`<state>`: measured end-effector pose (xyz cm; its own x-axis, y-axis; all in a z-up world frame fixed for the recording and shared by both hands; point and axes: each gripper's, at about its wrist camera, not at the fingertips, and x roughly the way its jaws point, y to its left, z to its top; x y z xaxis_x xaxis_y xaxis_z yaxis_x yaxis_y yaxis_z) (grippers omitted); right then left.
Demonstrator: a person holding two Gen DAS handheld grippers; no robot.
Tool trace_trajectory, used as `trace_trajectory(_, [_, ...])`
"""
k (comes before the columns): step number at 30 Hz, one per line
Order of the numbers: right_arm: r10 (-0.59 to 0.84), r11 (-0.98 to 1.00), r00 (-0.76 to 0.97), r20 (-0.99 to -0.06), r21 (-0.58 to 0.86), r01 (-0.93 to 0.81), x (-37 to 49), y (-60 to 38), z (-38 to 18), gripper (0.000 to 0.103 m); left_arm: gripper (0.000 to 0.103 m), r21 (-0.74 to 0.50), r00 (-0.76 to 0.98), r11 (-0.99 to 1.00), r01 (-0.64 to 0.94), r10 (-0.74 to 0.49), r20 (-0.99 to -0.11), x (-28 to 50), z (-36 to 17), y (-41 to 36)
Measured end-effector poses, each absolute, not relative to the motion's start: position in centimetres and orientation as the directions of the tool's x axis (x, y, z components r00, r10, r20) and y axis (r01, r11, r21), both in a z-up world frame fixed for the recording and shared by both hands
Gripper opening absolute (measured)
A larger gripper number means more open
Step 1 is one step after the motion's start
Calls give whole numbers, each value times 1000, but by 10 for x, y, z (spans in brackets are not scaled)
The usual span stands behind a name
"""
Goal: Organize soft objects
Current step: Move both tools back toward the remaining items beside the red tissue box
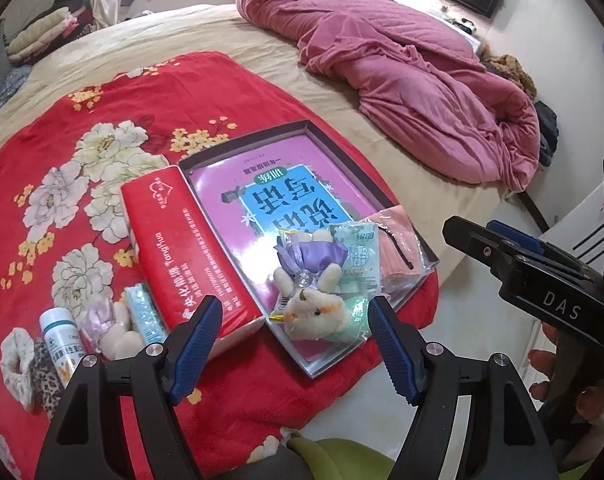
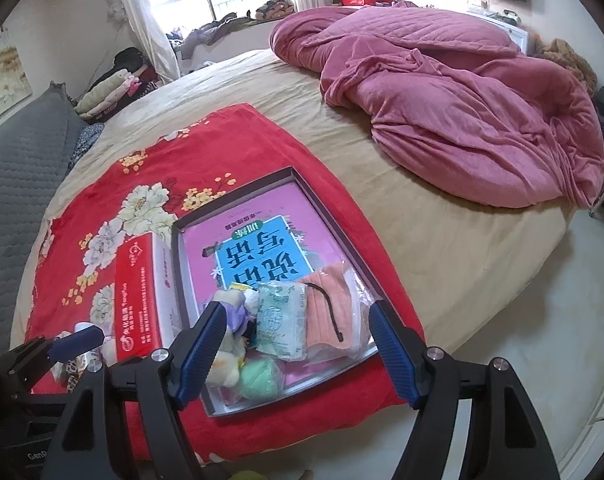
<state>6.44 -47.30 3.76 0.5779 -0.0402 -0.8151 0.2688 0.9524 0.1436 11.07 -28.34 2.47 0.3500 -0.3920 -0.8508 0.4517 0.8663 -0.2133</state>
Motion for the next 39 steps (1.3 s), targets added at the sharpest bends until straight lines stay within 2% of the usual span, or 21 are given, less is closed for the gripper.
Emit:
trace_trajectory(13, [-22,964,596,-803,141,226,52,-445,55,73,77,-210,398,878,430,-393,-829,92,45,-250])
trace_trajectory(27, [26,976,602,-798,152,159,44,-401,59,74,77,-184,456,923,339,-333,-825,72,49,-185])
trace_trajectory(39, [49,989,615,-787,124,80,46,-352,73,74,77,-211,481,942,260,-316,-818,62,51,-129])
